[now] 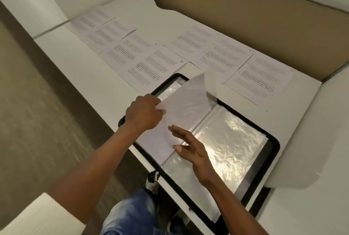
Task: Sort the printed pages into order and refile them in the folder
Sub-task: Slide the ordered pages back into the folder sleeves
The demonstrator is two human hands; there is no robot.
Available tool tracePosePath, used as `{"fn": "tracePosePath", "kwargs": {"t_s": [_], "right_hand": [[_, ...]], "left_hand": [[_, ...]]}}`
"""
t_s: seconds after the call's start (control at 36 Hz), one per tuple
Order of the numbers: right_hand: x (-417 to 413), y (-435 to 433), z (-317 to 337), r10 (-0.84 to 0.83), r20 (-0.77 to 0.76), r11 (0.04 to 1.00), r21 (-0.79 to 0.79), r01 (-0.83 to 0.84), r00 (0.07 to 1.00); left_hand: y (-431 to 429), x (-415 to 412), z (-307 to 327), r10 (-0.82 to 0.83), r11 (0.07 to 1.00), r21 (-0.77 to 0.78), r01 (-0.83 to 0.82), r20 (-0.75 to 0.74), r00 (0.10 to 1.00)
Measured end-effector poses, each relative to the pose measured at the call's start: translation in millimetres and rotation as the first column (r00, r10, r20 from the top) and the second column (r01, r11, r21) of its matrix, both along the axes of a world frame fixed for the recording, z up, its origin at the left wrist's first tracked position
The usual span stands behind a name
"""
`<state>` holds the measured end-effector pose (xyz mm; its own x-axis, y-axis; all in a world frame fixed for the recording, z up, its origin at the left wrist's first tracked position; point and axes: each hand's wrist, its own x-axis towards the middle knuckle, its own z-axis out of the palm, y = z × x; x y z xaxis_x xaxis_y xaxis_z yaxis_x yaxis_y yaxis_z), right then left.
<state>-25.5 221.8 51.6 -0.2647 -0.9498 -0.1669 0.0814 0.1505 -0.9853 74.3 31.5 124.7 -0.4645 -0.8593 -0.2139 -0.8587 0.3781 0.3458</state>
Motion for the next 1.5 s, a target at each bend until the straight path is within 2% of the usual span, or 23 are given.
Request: {"fn": "tracePosePath", "kwargs": {"t_s": [0.14,0.28,0.36,0.44,0.61,0.72,0.81,0.92,1.0,1.17,1.39,1.5], "right_hand": [[11,-12,-21,0.001,-0.147,0.999,0.051,0.006,0.989],[19,-19,-43,-0.029,-0.365,0.993,0.097,0.070,0.931],[24,-29,-56,-0.010,-0.509,0.982,0.157,0.104,0.860],[27,-38,-70,0.028,-0.662,0.972,0.192,0.134,0.749],[42,-54,-78,0.078,-0.778,0.937,0.272,0.222,0.624],[53,-65,-77,0.081,-0.822,0.907,0.295,0.301,0.564],[64,-72,-77,0.072,-0.839,0.875,0.313,0.369,0.540],[78,-82,-78,0.046,-0.836,0.840,0.329,0.432,0.546],[88,-86,-80,0.041,-0.840,0.823,0.335,0.458,0.541],[88,-87,-75,0.110,-0.821,0.808,0.402,0.431,0.560],[61,-90,-70,0.045,-0.838,0.857,0.312,0.410,0.544],[41,-102,-64,0.060,-0.801,0.858,0.346,0.379,0.596]], "left_hand": [[-31,13,-28,0.121,0.992,-0.042,-0.122,-0.023,0.992],[-54,22,-54,0.106,0.992,-0.075,-0.105,0.015,0.994],[-69,26,-70,0.087,0.996,-0.039,-0.085,0.041,0.995],[-82,30,-82,0.044,0.999,0.002,-0.044,0.055,0.997],[-108,39,-105,-0.072,0.996,0.053,0.069,0.047,0.996],[-119,39,-114,-0.242,0.970,-0.007,0.242,0.052,0.969],[-123,42,-124,-0.401,0.907,-0.100,0.409,0.091,0.912],[-127,43,-134,-0.656,0.722,-0.148,0.676,0.167,0.736],[-129,46,-140,-0.756,0.620,-0.104,0.778,0.186,0.628],[-133,46,-147,-0.768,0.610,-0.131,0.781,0.145,0.624],[-133,34,-130,-0.726,0.683,-0.033,0.730,0.074,0.683],[-141,26,-126,-0.692,0.722,-0.011,0.692,-0.004,0.722]]}}
